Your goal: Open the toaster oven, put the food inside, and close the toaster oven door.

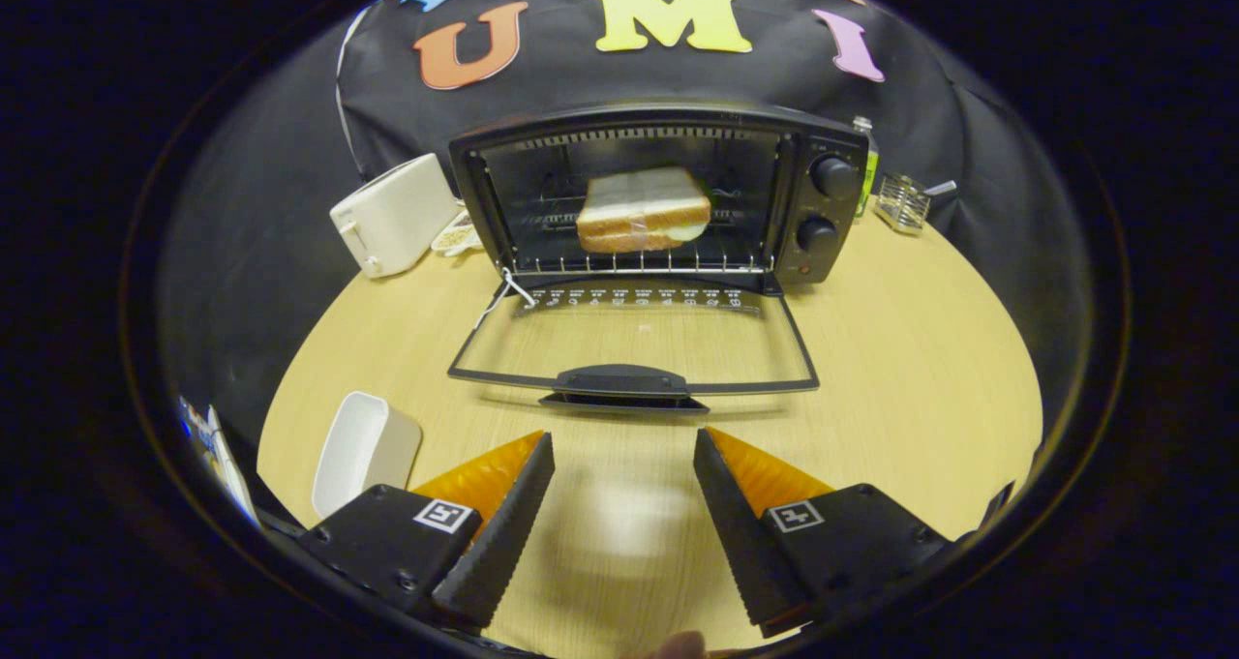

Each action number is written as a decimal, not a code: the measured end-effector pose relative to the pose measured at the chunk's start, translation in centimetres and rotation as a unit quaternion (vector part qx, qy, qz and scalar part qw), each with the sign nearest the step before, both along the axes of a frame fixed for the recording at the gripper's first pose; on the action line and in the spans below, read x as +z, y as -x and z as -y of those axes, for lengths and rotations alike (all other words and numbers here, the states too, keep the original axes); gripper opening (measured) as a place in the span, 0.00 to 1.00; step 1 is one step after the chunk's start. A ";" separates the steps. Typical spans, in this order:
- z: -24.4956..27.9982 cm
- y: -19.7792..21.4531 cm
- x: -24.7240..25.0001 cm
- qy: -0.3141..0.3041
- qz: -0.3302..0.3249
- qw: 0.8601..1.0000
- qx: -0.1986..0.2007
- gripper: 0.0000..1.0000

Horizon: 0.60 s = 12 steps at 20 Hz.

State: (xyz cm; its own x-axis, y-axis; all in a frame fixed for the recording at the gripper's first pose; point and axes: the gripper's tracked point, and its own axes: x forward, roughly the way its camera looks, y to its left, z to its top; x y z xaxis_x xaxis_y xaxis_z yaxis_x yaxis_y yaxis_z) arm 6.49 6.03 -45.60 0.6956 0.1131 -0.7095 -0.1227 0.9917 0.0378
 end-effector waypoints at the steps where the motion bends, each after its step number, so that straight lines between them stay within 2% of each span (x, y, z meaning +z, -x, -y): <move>1: 0.0 -0.4 -0.7 -0.003 -0.003 1.000 -0.006 0.95; 7: 0.2 -2.0 -3.3 -0.014 -0.022 0.999 -0.035 0.95; 12: 0.2 -2.5 -3.1 -0.005 -0.003 0.999 -0.053 0.95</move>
State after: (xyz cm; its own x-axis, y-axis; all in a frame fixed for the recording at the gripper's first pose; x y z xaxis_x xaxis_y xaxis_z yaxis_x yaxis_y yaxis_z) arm 9.02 5.87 -48.71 0.6994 0.0460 -0.7133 -0.0173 0.9987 0.0475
